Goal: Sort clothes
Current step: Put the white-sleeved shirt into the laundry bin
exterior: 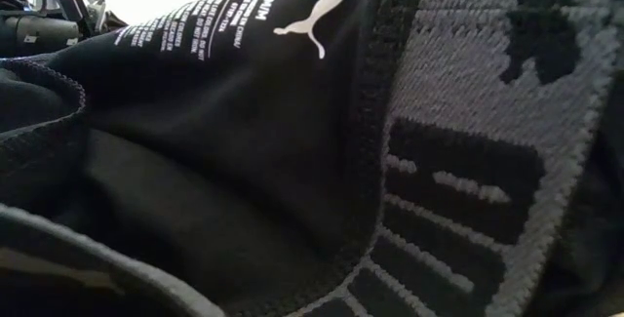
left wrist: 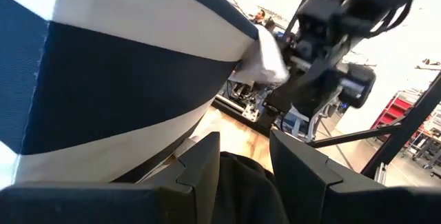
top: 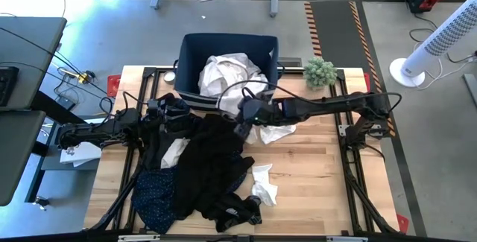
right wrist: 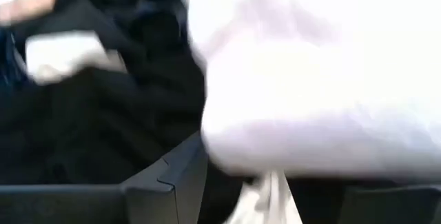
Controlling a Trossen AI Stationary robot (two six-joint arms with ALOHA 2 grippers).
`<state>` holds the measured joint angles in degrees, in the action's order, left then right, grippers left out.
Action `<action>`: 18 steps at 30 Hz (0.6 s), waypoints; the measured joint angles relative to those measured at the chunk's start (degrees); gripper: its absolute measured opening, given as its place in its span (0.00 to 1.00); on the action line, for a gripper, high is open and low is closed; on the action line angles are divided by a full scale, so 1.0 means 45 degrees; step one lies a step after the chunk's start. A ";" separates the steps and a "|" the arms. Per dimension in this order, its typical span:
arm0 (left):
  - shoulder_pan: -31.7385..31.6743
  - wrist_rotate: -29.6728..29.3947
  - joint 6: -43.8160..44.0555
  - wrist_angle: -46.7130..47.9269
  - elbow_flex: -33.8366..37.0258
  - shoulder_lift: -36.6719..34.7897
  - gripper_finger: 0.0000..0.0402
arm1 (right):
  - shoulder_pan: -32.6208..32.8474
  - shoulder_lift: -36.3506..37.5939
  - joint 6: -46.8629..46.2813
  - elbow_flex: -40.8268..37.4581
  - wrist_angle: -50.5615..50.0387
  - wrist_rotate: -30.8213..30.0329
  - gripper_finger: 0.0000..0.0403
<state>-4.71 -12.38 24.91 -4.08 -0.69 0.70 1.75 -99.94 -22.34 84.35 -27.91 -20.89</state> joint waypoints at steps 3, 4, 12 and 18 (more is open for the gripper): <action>-0.0004 0.0000 0.0000 0.0000 0.0000 0.0001 0.31 | 0.0114 0.0000 0.0278 0.0646 0.0472 -0.0518 0.44; -0.0004 0.0000 0.0000 0.0000 0.0000 -0.0001 0.31 | 0.0137 0.0015 0.0409 0.0895 0.0512 -0.0722 0.44; 0.0001 0.0000 0.0000 -0.0005 0.0000 0.0001 0.31 | -0.0266 0.0044 0.2433 0.3365 0.0484 -0.2306 0.44; -0.0004 0.0000 0.0000 -0.0005 0.0000 -0.0002 0.31 | -0.1331 0.0015 0.0754 0.4373 -0.1578 -0.4045 0.44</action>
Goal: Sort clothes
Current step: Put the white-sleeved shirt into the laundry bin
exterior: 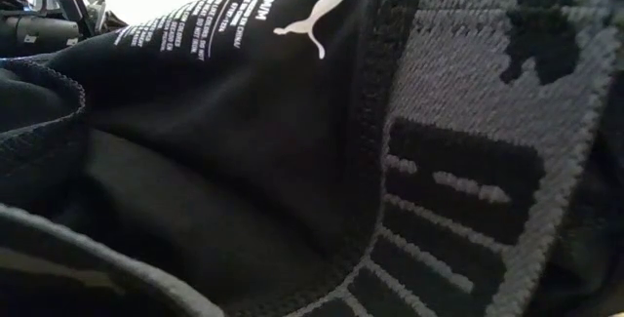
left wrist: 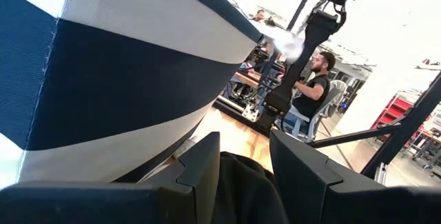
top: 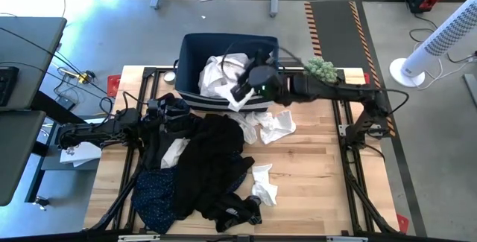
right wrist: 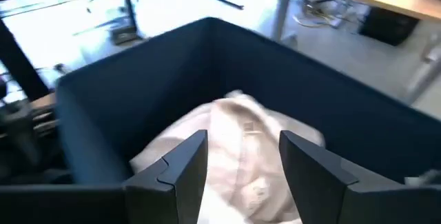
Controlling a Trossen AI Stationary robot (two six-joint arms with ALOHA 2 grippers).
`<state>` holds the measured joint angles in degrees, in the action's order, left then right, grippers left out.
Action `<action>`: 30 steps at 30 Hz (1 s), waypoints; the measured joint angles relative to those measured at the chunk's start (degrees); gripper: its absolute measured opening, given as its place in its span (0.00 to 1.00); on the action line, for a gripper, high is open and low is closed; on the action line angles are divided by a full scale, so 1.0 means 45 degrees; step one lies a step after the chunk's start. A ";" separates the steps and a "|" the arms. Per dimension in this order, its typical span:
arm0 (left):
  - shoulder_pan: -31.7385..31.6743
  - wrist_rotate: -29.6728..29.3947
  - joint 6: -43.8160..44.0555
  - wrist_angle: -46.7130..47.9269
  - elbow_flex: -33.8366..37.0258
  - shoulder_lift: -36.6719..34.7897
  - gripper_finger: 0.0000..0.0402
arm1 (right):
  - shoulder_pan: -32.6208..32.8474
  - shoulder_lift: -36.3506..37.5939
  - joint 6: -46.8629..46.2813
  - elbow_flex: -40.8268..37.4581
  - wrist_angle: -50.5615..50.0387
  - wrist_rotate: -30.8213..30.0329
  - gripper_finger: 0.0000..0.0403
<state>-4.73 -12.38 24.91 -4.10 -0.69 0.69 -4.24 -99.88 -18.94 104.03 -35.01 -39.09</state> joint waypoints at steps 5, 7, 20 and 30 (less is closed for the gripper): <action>0.0002 0.0002 0.0000 0.0000 0.0000 0.0001 0.31 | 0.0045 0.0068 0.1356 0.1945 -0.2068 0.2049 0.44; 0.0003 0.0000 0.0000 0.0005 0.0000 0.0002 0.31 | 0.0151 0.0094 0.2225 0.2576 -0.3087 0.4206 0.44; 0.0004 0.0000 0.0000 0.0002 0.0000 0.0004 0.31 | 0.0598 0.0015 0.2621 -0.1552 -0.2764 0.7997 0.44; 0.0000 0.0000 0.0000 0.0005 0.0000 0.0005 0.31 | 0.0007 0.0083 0.2490 -0.0524 0.0759 0.1157 0.44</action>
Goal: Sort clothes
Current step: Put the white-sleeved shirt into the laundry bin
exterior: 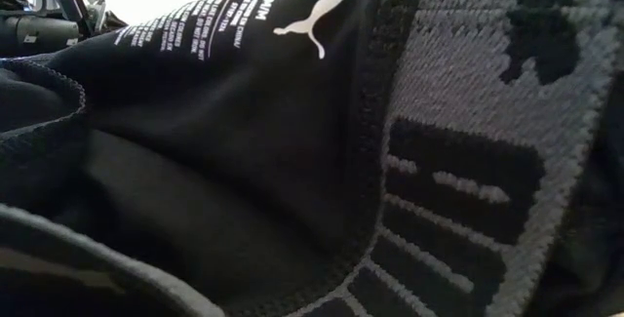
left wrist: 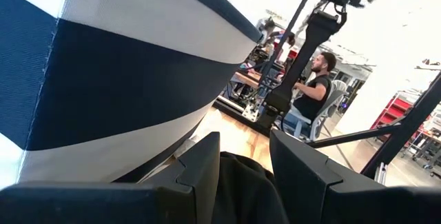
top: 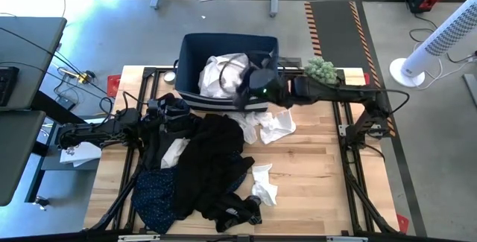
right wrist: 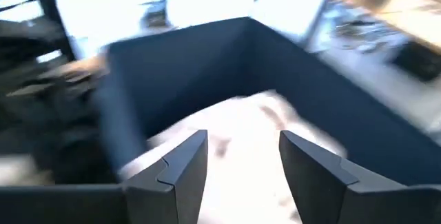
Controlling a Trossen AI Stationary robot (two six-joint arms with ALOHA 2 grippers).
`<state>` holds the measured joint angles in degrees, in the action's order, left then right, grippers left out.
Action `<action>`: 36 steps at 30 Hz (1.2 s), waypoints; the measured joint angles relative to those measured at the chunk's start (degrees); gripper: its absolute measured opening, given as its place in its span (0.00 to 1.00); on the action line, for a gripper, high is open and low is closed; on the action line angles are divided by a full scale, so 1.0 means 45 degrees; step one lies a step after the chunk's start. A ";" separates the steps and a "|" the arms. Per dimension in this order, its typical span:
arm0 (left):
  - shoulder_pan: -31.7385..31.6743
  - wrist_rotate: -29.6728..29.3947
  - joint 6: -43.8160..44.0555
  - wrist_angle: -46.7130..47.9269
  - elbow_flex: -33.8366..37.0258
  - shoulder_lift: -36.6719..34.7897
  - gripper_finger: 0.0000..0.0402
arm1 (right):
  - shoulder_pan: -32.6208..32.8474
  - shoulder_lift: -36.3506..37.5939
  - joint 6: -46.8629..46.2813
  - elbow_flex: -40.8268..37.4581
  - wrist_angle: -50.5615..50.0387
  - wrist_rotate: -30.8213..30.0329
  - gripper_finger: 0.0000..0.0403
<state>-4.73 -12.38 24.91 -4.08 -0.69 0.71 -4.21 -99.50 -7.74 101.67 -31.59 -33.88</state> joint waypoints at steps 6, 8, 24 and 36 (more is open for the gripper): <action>0.0002 0.0000 0.0000 0.0000 0.0000 0.0000 0.31 | -0.1410 0.0063 -0.0705 0.0063 -0.1224 0.1689 0.44; 0.0000 0.0000 0.0000 -0.0004 0.0000 -0.0005 0.31 | -0.1640 0.0178 -0.0896 0.0549 -0.1671 0.3818 0.44; 0.0000 0.0029 0.0000 0.0000 0.0000 -0.0005 0.31 | -0.3408 -0.0606 -0.0914 0.1291 -0.4547 1.4087 0.44; 0.0000 0.0044 0.0000 -0.0005 0.0000 -0.0002 0.31 | -0.4161 -0.1869 -0.3593 0.1862 -0.2417 0.7482 0.44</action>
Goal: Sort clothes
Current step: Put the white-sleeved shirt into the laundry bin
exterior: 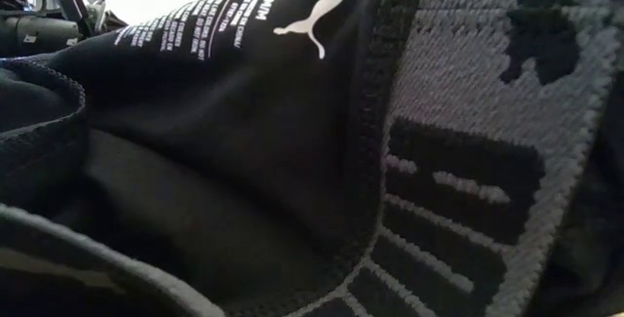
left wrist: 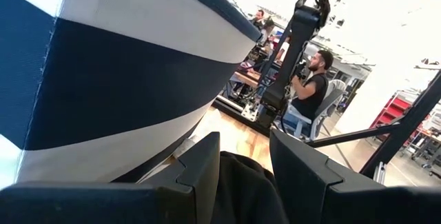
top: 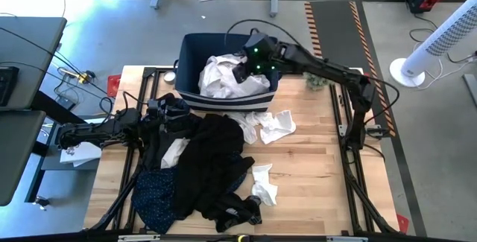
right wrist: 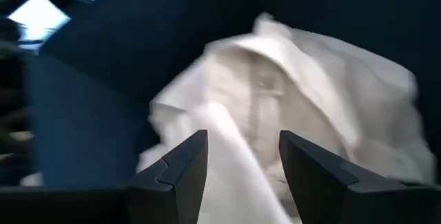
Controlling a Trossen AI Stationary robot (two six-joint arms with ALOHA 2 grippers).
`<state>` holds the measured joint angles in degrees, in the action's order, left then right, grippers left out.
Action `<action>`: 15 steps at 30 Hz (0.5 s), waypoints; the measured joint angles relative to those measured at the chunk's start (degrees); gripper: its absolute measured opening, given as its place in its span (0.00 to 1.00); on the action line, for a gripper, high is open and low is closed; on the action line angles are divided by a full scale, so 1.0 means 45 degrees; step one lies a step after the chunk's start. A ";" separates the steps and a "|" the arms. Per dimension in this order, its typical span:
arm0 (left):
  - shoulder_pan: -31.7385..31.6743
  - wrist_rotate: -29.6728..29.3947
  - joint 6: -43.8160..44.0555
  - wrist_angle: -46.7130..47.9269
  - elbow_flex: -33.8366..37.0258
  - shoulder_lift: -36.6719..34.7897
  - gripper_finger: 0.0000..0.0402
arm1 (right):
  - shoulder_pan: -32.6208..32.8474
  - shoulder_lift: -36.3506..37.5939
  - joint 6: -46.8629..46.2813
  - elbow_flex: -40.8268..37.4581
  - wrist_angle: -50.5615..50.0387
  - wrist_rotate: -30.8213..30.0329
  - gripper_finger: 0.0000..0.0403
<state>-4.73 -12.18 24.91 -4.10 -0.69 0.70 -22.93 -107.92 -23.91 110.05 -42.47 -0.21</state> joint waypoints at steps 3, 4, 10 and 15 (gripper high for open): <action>0.0000 -0.0034 0.0000 0.0000 0.0000 -0.0001 0.31 | -0.0156 -0.0009 0.0327 0.0375 0.1201 0.1324 0.44; 0.0002 -0.0038 0.0000 0.0004 0.0000 0.0000 0.31 | -0.0194 -0.0021 0.0303 0.0389 0.1771 0.1693 0.44; 0.0005 -0.0039 0.0000 0.0000 0.0000 -0.0002 0.31 | -0.0332 -0.1522 -0.0308 0.0367 0.2673 0.2747 0.44; 0.0000 -0.0039 0.0000 0.0003 0.0000 -0.0002 0.31 | -0.0337 -0.2947 -0.0040 0.0367 0.2350 0.2566 0.44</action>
<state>-4.73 -12.36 24.91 -4.09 -0.69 0.69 -24.45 -121.18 -24.09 111.70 -31.89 11.34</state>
